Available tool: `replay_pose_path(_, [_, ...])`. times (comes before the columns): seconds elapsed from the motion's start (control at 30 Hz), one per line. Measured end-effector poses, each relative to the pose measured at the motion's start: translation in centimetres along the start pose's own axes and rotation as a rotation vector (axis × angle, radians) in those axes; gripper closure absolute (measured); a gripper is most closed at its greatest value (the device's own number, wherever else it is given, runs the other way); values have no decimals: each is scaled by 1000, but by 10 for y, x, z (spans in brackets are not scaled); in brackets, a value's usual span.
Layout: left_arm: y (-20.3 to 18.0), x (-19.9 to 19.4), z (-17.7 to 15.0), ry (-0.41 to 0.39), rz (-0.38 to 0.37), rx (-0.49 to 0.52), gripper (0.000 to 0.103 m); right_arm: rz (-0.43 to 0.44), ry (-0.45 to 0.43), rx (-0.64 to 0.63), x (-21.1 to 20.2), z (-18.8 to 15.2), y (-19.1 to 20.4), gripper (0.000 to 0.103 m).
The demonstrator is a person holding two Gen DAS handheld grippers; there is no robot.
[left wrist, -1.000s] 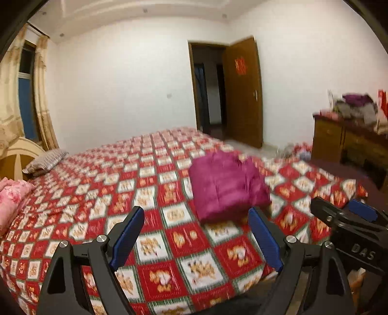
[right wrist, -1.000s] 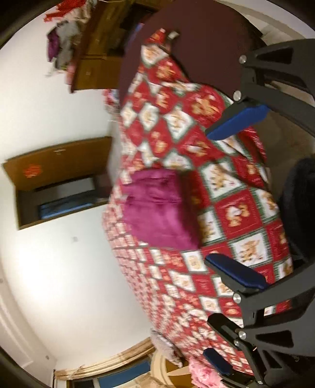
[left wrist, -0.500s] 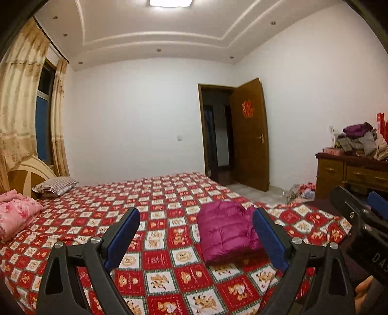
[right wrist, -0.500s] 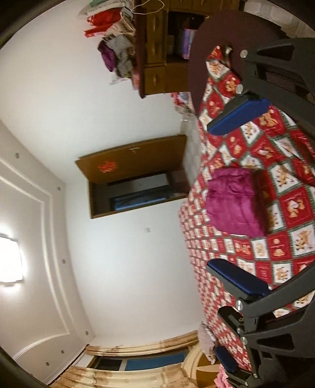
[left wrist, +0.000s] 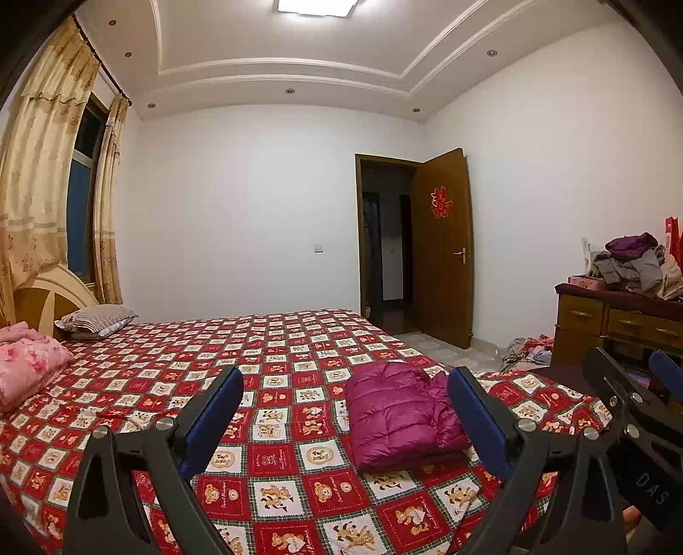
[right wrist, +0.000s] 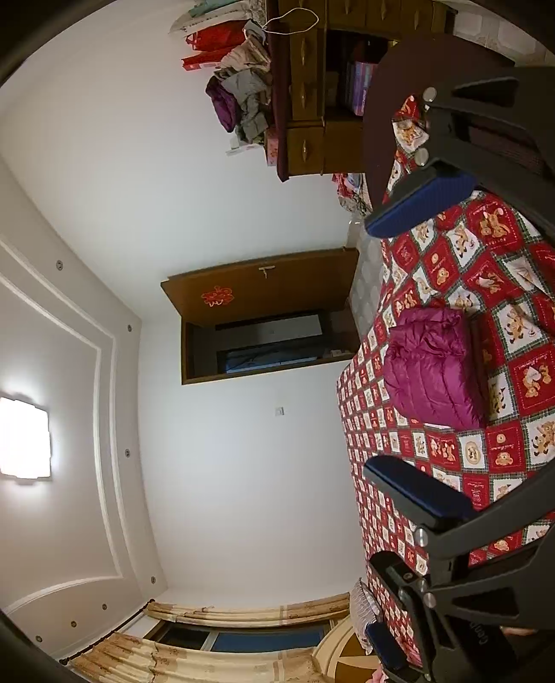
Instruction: Fold large clothes
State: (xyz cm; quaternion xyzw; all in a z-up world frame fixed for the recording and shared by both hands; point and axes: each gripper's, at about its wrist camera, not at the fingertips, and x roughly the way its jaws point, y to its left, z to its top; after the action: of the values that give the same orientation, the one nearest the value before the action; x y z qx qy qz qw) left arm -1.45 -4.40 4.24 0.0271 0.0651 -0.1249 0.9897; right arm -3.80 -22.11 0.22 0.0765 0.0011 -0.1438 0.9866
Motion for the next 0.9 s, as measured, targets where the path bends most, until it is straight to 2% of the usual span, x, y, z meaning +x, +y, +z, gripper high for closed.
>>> replay_pose_path(0.9, [-2, -1, -1, -21, 19, 0, 5, -2, 13, -1, 1, 1, -1, 0])
